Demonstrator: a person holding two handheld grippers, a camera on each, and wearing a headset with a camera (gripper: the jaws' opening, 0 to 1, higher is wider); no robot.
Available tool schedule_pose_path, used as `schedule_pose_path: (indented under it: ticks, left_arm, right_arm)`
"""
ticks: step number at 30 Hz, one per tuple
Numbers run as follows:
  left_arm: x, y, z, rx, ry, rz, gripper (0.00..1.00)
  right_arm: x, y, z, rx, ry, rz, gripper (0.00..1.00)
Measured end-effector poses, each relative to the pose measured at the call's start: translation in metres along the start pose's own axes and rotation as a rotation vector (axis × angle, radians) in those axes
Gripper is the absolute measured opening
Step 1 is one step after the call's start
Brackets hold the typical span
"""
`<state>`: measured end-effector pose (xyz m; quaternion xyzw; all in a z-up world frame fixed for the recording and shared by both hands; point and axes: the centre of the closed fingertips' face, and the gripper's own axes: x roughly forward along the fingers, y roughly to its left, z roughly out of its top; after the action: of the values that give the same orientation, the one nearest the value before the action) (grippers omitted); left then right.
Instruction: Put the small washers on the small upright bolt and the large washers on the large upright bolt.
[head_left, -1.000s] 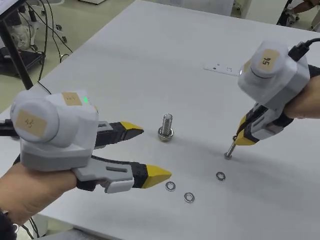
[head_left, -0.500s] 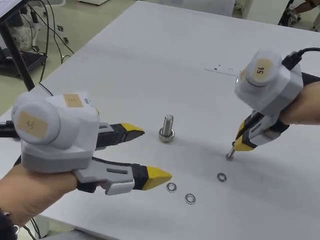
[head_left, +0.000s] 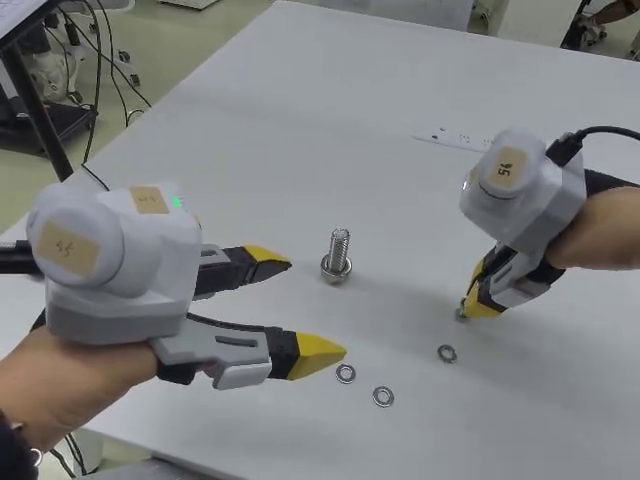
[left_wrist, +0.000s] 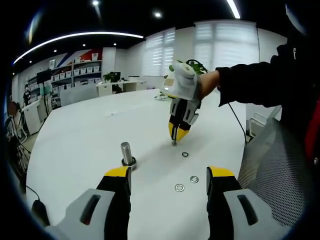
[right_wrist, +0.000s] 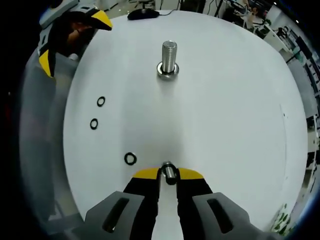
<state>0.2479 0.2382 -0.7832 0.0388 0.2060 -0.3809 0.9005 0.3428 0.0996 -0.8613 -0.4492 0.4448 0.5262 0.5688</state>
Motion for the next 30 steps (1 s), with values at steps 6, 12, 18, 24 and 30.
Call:
schedule_pose_path:
  ticks: [6,12,18,24,30]
  left_arm:
    - [0.0,0.0,0.0,-0.002,-0.001,0.001,0.6]
    - [-0.001,0.0,-0.001,-0.002,-0.001,0.003,0.6]
    - [-0.002,0.0,-0.001,-0.003,-0.002,0.003,0.59]
    - [-0.003,-0.001,-0.001,-0.002,-0.002,0.003,0.59]
    - [-0.003,-0.001,-0.001,-0.001,-0.005,0.003,0.59]
  right_arm:
    - [0.004,0.0,0.0,0.002,0.0,0.0,0.14]
    - [0.009,0.0,-0.001,0.0,0.002,-0.002,0.14]
    - [0.011,0.001,-0.003,-0.001,0.001,-0.001,0.14]
    - [0.012,0.003,-0.003,-0.002,0.004,-0.003,0.14]
    - [0.009,0.002,-0.001,0.005,-0.013,-0.012,0.18]
